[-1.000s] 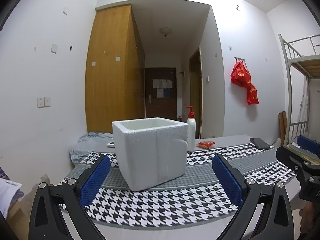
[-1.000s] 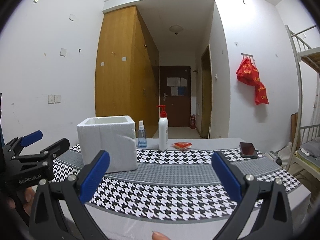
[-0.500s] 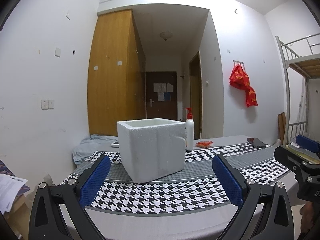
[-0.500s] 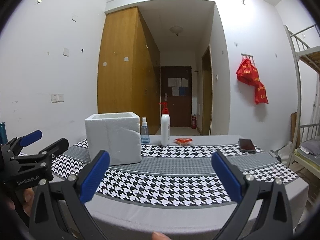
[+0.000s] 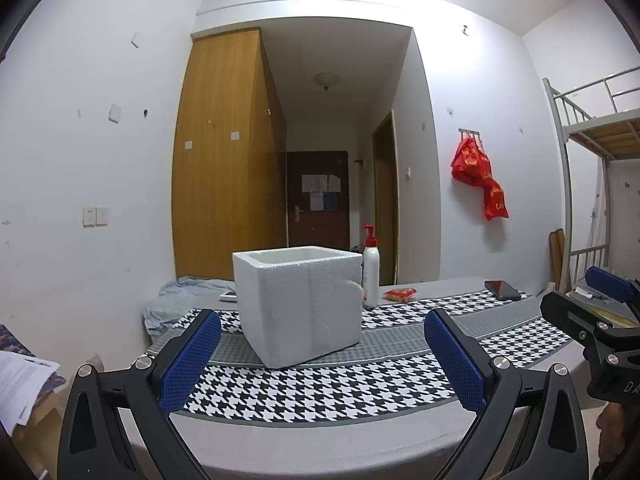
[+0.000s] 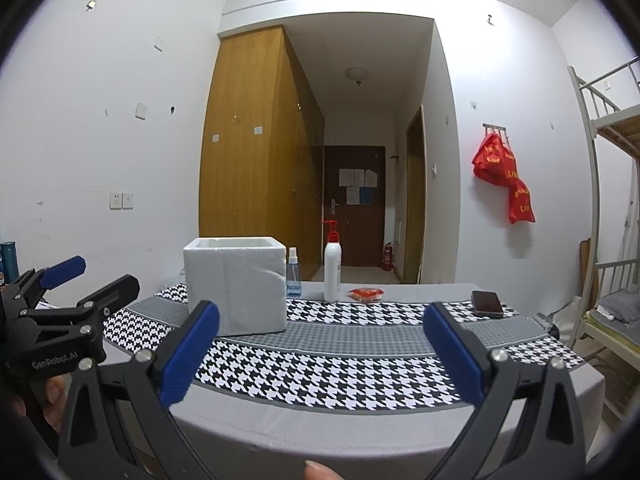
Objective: Organize soft objects
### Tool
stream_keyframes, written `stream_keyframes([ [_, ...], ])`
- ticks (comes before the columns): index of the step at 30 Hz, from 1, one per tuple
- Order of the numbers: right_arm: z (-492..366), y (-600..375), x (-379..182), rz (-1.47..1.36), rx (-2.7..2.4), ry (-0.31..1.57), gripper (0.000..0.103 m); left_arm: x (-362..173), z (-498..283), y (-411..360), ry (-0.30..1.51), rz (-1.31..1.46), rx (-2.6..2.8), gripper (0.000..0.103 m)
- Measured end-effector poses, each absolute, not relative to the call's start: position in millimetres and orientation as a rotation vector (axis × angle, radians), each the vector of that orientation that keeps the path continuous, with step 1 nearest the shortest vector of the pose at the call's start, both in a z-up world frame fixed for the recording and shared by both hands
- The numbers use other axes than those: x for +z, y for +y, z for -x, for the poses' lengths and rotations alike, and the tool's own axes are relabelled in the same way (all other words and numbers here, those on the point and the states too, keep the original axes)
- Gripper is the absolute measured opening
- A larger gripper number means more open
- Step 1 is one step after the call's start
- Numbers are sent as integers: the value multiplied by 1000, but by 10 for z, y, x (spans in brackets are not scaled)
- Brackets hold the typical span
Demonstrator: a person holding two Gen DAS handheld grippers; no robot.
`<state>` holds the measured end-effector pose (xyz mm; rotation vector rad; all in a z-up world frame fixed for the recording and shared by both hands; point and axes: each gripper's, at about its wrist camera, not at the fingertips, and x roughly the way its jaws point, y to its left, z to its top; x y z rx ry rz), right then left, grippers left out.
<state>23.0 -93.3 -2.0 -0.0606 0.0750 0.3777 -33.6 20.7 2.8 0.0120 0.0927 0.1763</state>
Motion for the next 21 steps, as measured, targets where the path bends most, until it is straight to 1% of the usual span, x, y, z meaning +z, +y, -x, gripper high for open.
stream_keyframes([
  [21,-241,-921,-61,75,383,92,103,18,279,196,108,-18,179,102],
])
